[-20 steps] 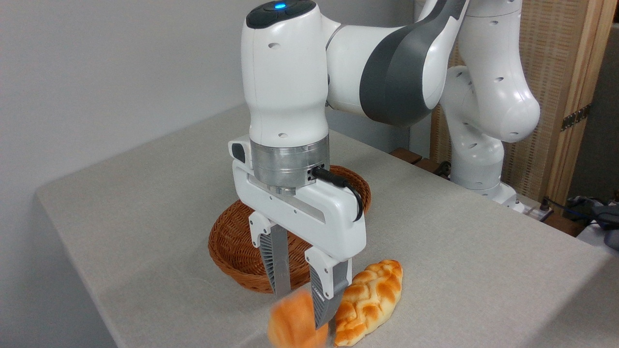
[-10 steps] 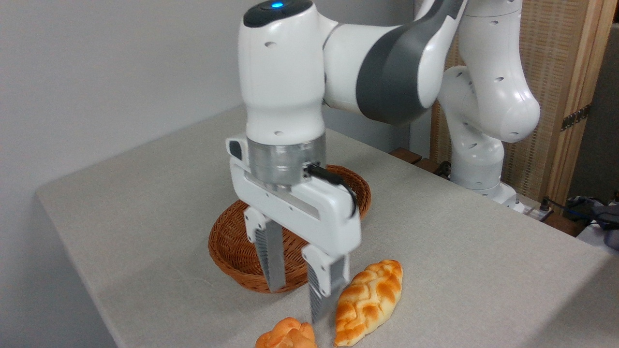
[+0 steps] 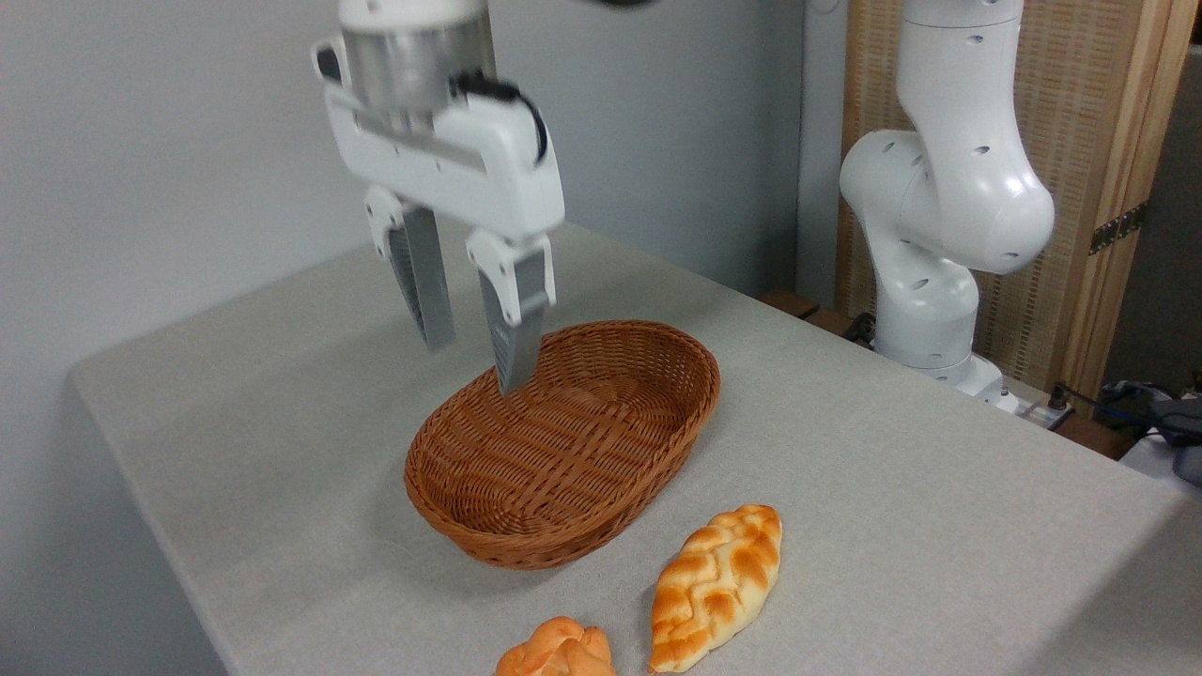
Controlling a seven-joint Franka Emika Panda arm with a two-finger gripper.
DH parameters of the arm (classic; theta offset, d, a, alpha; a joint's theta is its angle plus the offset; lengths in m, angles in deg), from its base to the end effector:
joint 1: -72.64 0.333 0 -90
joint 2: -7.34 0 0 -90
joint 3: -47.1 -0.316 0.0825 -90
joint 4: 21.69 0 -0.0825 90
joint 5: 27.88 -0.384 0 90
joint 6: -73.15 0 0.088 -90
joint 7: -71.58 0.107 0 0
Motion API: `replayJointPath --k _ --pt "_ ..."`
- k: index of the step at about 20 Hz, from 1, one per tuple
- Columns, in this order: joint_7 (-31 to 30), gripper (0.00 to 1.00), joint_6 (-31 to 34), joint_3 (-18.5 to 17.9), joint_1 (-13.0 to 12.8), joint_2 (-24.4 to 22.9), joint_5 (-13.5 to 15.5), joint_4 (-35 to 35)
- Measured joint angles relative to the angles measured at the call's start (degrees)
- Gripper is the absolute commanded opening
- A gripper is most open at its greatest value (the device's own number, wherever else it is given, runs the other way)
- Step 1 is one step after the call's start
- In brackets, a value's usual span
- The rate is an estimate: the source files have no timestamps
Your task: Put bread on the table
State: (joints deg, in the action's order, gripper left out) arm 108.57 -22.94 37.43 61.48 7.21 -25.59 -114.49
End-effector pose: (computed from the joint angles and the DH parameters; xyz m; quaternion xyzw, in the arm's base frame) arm 0.5632 -0.0184 0.6122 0.9440 -0.3279 0.0345 0.0101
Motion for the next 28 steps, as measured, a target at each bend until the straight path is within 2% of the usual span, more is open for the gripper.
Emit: replayJointPath --k 3,5,7,11,28 --pt "0.0 1.0 1.0 1.1 0.5 0.3 0.5 1.4" --pt "-0.9 1.0 1.0 5.0 2.8 1.3 0.6 1.4" --pt "-1.6 1.0 1.0 7.0 4.2 1.9 0.6 1.4" --pt "-2.1 1.0 1.0 8.4 4.9 2.1 0.6 1.4" --pt "-2.6 1.0 1.0 9.2 5.0 2.1 0.6 1.8"
